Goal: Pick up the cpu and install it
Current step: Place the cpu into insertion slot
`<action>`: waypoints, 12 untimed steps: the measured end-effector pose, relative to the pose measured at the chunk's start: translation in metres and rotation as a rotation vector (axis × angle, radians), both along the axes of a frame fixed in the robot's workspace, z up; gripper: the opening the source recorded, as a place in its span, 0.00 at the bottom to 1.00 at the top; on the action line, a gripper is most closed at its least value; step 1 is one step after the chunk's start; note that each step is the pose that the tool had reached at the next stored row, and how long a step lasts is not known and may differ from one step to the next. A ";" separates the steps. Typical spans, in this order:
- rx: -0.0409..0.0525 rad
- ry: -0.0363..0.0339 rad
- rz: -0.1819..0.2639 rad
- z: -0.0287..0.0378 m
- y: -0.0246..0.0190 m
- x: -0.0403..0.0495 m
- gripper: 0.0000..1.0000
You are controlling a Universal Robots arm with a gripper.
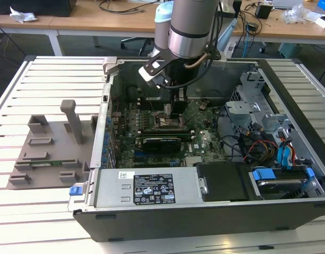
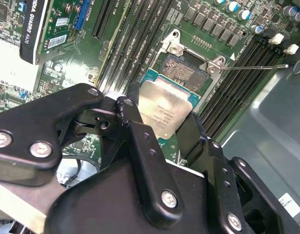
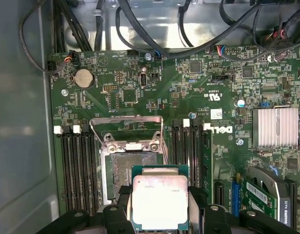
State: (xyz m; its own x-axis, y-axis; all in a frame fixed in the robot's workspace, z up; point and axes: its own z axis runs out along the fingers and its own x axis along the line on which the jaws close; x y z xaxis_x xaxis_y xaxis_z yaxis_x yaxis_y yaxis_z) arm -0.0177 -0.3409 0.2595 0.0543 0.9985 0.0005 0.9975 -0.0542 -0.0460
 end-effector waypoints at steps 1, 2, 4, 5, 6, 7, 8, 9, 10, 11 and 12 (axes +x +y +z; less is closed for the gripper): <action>-0.0001 0.0000 0.000 -0.0003 0.0000 0.0000 0.55; -0.0001 0.0000 0.000 -0.0010 0.0000 0.0000 0.55; -0.0001 0.0001 0.000 -0.0020 0.0000 0.0000 0.55; -0.0001 0.0000 0.000 -0.0023 0.0000 0.0000 0.55; 0.0000 0.0000 0.000 -0.0029 0.0000 0.0000 0.55; 0.0000 0.0000 0.000 -0.0033 0.0000 0.0000 0.55; 0.0000 0.0000 0.000 -0.0036 0.0000 0.0000 0.55; 0.0000 0.0001 0.000 -0.0042 0.0000 0.0000 0.55; -0.0001 0.0000 0.000 -0.0045 0.0000 0.0000 0.55; -0.0001 0.0001 0.000 -0.0047 0.0000 0.0000 0.55; -0.0001 0.0000 0.000 -0.0054 0.0000 0.0000 0.55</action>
State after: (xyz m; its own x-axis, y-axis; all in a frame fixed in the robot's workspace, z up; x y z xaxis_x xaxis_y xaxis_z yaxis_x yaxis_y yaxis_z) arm -0.0177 -0.3410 0.2541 0.0543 0.9985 0.0004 0.9975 -0.0542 -0.0461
